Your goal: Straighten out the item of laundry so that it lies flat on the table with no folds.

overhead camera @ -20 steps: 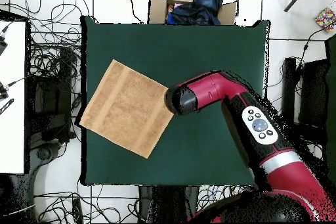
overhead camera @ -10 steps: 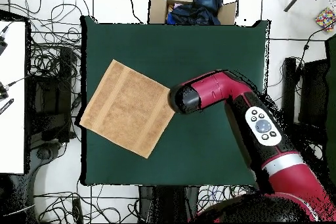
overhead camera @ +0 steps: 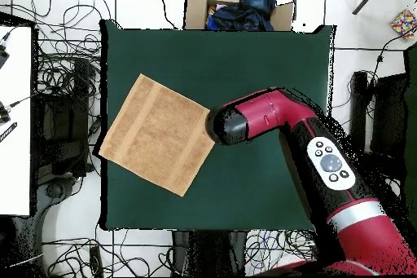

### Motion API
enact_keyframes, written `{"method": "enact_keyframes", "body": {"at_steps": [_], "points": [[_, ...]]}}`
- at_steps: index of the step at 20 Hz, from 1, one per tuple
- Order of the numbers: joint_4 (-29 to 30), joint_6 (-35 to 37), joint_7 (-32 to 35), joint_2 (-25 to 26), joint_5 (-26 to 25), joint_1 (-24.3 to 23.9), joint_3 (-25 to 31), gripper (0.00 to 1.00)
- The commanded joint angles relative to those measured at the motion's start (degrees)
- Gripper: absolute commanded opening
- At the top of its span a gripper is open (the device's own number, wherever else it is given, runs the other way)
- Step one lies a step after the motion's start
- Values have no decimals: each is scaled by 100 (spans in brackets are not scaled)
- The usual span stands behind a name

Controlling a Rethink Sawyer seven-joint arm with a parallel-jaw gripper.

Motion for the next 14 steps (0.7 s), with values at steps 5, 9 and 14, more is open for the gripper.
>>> {"method": "enact_keyframes", "body": {"at_steps": [5,9,14], "points": [[1459,-17,104,-997,970,410,251,0],[1692,-226,337,-1189,1103,562,124,0],[1858,-237,459,-1451,1313,714,61,0]]}}
